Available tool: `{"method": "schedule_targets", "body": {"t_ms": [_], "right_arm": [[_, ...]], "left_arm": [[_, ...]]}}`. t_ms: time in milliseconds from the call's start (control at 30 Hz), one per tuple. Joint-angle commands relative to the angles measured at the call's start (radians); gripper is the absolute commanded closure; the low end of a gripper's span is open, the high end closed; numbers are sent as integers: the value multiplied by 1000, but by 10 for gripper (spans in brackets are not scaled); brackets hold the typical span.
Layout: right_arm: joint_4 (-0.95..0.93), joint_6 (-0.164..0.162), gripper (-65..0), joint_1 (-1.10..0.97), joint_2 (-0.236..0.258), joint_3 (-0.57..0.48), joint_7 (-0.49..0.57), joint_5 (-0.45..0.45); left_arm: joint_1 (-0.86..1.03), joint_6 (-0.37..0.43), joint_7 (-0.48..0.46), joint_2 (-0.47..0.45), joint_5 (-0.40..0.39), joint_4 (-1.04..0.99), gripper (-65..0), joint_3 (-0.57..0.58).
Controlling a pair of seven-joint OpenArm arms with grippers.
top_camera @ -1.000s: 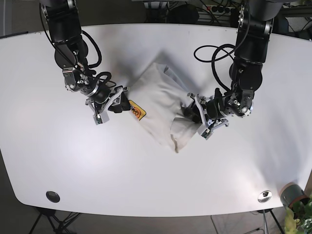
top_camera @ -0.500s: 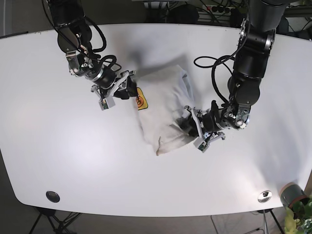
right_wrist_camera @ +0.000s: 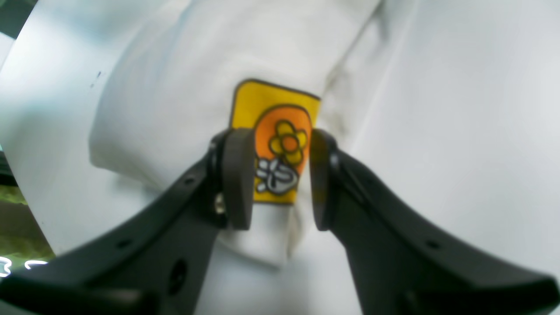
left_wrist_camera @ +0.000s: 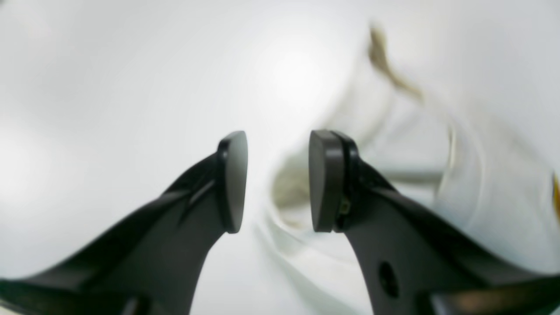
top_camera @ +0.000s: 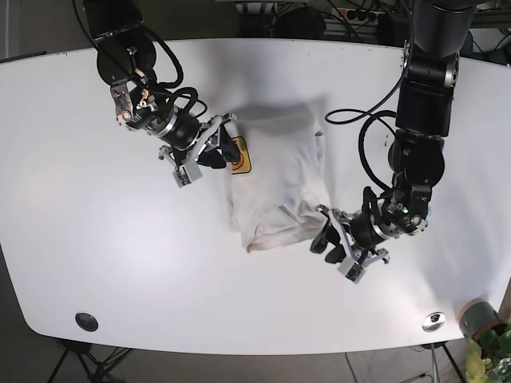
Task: Fold the T-shirt properly
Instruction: 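Press and tuck the bundle's sides inward with both grippers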
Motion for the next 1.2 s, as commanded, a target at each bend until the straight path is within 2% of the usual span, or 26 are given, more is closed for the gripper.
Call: {"method": "schedule_targets", "body": {"t_ms": [0,167,467,733,967,1167], "right_arm": [[30,10,-195,37,0,0,19,20],[37,10,-195,101,-19,-41,16,16],[32,10,-195,201,-80,-49,-57,16],[-45,10,-195,262,-108,-50,-64,16],[-86,10,-195,282,-112,-50,-63,16],[-186,17,-195,287,-114,-52,-21,14]], "left_arm": [[3,-4,16,-2,-18,92,-217,-39],[84,-4,112,8,-16,270,-219,-123],[284,-2,166,87,-15,533,-221,-125],[407,-2,171,123,-12,614,-221,-131],[474,-2,168,126,48,655,-219,-128],[480,-2,163,127,85,600,-218,-128]]}}
